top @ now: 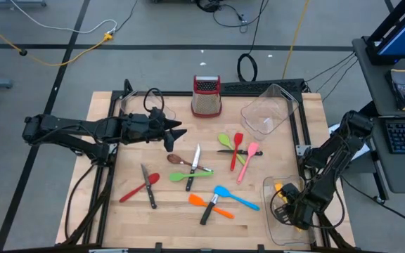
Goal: Pick & Place Kitchen Items
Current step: Put the bottom black kitchen knife into the top right transparent bin
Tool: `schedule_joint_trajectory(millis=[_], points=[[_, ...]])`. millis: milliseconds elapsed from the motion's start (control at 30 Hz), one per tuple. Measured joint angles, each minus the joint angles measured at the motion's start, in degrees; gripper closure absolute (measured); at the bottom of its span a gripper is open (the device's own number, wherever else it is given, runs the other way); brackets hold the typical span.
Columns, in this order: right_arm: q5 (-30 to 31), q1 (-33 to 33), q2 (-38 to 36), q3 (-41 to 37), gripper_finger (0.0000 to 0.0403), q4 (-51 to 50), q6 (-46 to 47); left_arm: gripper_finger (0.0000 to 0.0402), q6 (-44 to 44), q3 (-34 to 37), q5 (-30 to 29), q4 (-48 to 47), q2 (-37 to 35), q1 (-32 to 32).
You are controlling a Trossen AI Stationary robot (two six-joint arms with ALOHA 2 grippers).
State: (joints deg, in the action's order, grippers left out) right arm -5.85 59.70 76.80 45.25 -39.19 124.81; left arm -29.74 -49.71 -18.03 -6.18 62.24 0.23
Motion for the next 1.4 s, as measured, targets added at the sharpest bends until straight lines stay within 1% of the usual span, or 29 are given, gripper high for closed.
schedule_joint_trajectory(millis=[100, 333, 500, 633, 700, 800, 900, 1033, 1100, 1267, 1400], points=[[-0.11, 0.0, -2.9, 0.0, 0.0329, 1.03, -1.41, 0.0172, 0.77, 0.0, 1.03, -0.04, 0.0, 0.02], [-0.27, 0.0, -11.85, 0.0, 0.0396, 2.46, -2.99, 0.0172, 3.22, 0.0, 4.7, -0.09, 0.0, 0.02], [-0.31, 0.0, -17.82, 0.0, 0.0397, 6.28, -5.77, 0.0172, 5.65, 0.0, 6.48, -0.75, 0.0, 0.01], [0.0, 0.0, -21.65, -0.02, 0.0401, 9.97, -10.41, 0.0172, 6.57, 0.0, 8.26, -2.22, 0.0, 0.0], [1.38, 0.0, -23.11, -0.02, 0.0401, 12.01, -12.97, 0.0172, 6.13, 0.0, 9.93, -2.92, 0.0, 0.0], [7.15, 0.0, -25.18, -0.04, 0.0402, 15.36, -17.51, 0.0172, 5.31, 0.0, 12.9, -3.9, 0.0, -0.03], [16.46, -0.02, -26.87, -0.04, 0.0402, 18.59, -23.21, 0.0172, 5.25, 0.0, 15.26, -4.39, 0.01, -0.5], [29.43, -0.1, -28.12, -0.04, 0.0402, 22.72, -33.58, 0.0172, 5.27, 0.0, 15.59, -4.8, 0.0, -1.97], [34.34, -0.5, -28.36, -0.04, 0.0402, 24.36, -39.55, 0.0172, 5.24, 0.0, 15.59, -4.76, 0.0, -2.66], [42.99, -3.36, -28.79, -0.04, 0.0402, 25.72, -52.12, 0.0172, 2.71, 0.0, 15.62, -4.78, 0.0, -4.3], [48.23, -6.86, -28.81, -0.04, 0.0403, 25.69, -60.45, 0.0172, -1.88, 0.0, 15.43, -4.78, 0.0, -5.45]])
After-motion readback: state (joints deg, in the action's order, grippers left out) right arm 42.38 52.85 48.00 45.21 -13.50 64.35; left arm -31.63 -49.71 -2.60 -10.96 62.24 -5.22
